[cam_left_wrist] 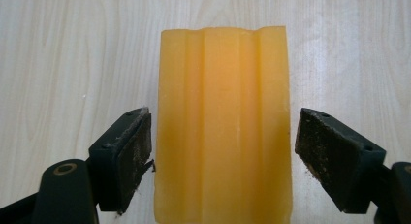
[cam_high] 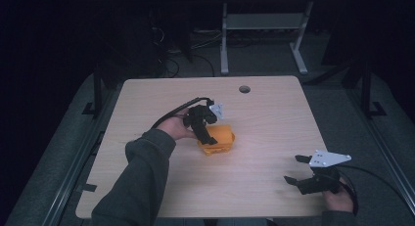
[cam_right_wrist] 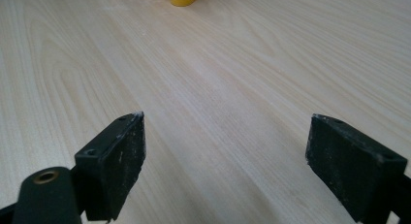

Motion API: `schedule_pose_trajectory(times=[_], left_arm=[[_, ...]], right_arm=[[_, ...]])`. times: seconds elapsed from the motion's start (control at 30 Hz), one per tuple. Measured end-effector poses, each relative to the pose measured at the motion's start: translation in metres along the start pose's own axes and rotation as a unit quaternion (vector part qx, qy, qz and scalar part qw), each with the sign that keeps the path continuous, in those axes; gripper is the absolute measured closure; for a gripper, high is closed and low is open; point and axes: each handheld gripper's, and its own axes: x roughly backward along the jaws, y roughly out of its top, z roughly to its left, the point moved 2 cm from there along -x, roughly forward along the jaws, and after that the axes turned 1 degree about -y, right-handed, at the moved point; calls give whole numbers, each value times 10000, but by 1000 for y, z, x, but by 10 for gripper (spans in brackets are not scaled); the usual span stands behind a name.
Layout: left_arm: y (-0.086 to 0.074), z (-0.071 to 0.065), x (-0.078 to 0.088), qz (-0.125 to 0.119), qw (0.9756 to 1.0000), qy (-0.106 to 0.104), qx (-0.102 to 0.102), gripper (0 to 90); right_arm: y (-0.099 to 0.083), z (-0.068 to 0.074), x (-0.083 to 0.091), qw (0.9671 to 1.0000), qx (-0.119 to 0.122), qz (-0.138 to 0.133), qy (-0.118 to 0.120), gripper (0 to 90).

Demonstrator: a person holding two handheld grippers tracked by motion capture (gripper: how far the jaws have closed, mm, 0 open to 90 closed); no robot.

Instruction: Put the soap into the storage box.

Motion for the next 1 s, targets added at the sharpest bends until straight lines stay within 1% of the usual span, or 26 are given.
schedule_pose_trajectory(times=[0.23,0.3,0.43,0.5,0.57,0.67,0.73,0.8,0.93,1.0], left_arm=[[-4,-6,10,-109,9999,44,12,209],[-7,-7,12,-178,9998,29,71,209],[-12,-11,16,-218,9997,84,98,210],[-13,-13,18,-188,9997,136,77,206],[-14,-14,20,-223,9996,137,67,207],[-16,-16,22,-284,9994,151,130,210],[-18,-18,22,-299,9993,160,126,210],[-21,-21,24,-314,9993,185,129,210],[-28,-26,26,-384,9989,168,225,210],[-32,-28,28,-402,9988,177,223,218]], right_arm=[[0,0,0,10000,10,12,-11,137],[0,0,0,10000,-4,13,-19,137],[0,0,0,10000,-24,18,-30,137],[0,0,0,10000,-17,34,-37,137],[0,0,1,10000,-14,48,-45,137],[0,0,1,10000,1,54,-61,137],[0,0,0,10000,3,75,-65,137],[0,0,0,9999,7,89,-64,137],[0,1,0,9999,12,107,-87,137],[0,0,0,9999,12,112,-97,137]])
